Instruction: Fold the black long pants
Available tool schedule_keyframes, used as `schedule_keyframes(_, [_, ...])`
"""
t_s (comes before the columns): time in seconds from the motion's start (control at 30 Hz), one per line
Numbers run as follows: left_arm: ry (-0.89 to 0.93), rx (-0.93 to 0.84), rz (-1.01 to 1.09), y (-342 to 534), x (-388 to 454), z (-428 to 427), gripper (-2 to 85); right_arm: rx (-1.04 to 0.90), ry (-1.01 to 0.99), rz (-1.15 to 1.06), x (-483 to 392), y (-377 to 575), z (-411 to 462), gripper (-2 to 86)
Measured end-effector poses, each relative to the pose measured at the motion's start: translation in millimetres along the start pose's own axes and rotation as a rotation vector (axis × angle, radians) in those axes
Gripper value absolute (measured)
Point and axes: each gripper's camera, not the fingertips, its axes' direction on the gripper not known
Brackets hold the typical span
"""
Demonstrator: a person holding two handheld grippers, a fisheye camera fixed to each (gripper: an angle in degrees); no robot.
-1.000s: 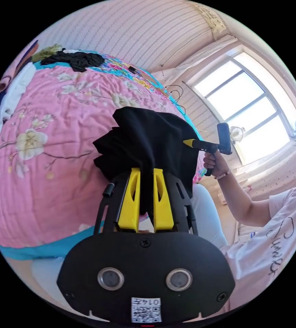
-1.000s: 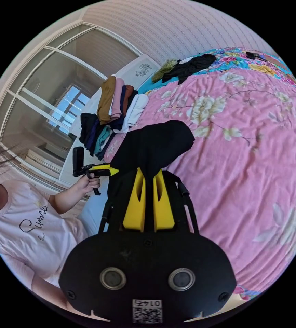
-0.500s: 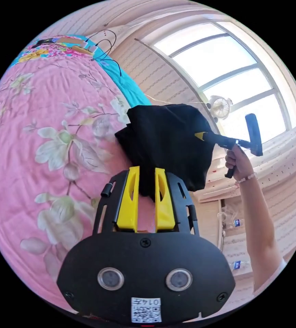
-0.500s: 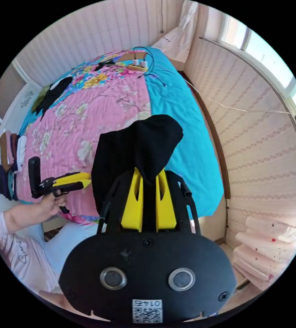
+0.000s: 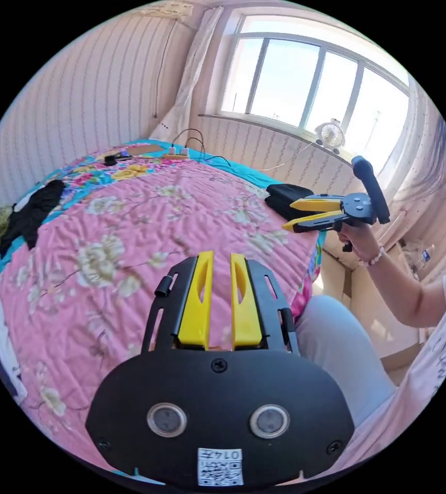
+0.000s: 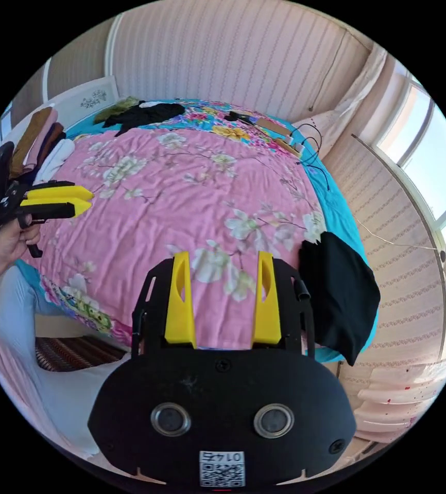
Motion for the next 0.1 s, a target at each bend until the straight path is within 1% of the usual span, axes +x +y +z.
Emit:
schedule_keyframes(0.03, [-0.095,-0.004,-0.075,32,-10,-36,6.1,0.022,-0.042,-0.027,-38,0,-7,18.2])
schedule_keyframes(0.07, [-0.130,-0.009,-0.108,48,-15,-54,6.1,0.038,-0.084,-0.052,-74,0,-15,18.3])
schedule_keyframes(0.1, [-0.181,-0.007,-0.160,79,-21,-91,6.1,0.040,-0.100,-0.066,-92,0,-19,18.4])
